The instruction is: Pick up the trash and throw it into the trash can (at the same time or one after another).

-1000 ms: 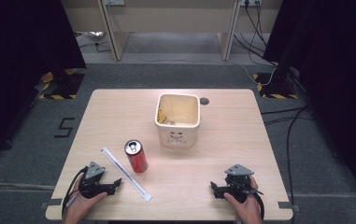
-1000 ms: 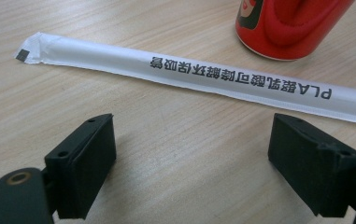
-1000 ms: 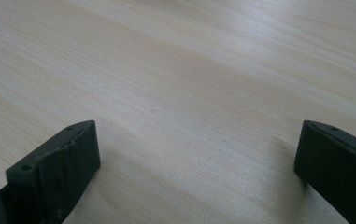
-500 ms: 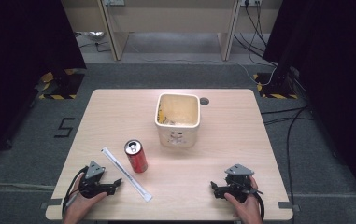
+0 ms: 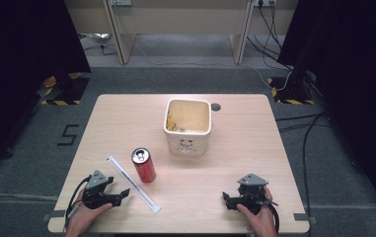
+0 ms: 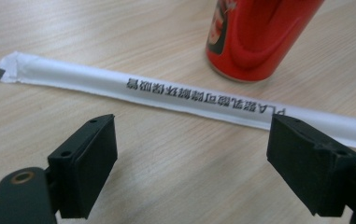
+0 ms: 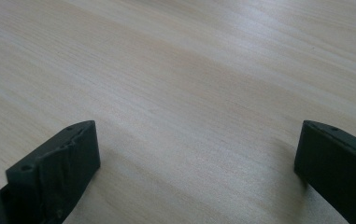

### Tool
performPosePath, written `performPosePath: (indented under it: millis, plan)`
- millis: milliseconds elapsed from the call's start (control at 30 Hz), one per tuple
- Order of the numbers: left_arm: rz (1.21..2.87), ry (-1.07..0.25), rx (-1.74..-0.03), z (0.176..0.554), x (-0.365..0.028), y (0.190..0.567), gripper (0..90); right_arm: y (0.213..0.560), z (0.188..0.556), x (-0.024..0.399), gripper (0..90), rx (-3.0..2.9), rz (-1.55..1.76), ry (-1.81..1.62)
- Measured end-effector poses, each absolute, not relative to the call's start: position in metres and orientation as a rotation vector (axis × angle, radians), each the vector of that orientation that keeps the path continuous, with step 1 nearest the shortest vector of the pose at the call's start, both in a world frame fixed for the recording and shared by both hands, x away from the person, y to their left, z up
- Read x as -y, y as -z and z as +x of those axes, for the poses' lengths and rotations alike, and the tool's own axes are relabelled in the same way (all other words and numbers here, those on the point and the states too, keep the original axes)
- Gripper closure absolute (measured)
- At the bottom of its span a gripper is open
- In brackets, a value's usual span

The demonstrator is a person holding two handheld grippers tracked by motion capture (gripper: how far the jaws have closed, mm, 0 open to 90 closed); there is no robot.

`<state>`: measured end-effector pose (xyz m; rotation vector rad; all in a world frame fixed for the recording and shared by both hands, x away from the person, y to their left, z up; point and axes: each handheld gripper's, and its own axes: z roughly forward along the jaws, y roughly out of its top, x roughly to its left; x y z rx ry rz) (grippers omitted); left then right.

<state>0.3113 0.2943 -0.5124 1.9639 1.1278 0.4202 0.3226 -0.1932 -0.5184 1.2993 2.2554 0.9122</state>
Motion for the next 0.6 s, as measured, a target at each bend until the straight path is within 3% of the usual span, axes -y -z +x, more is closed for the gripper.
performPosePath:
  millis: [600]
  plan:
    - [1.927, -0.424, -1.018, 0.311, -0.266, 0.485, 15.5, 0.518, 0.323, 0.193, 0.4, -2.255, 1.299, -0.912]
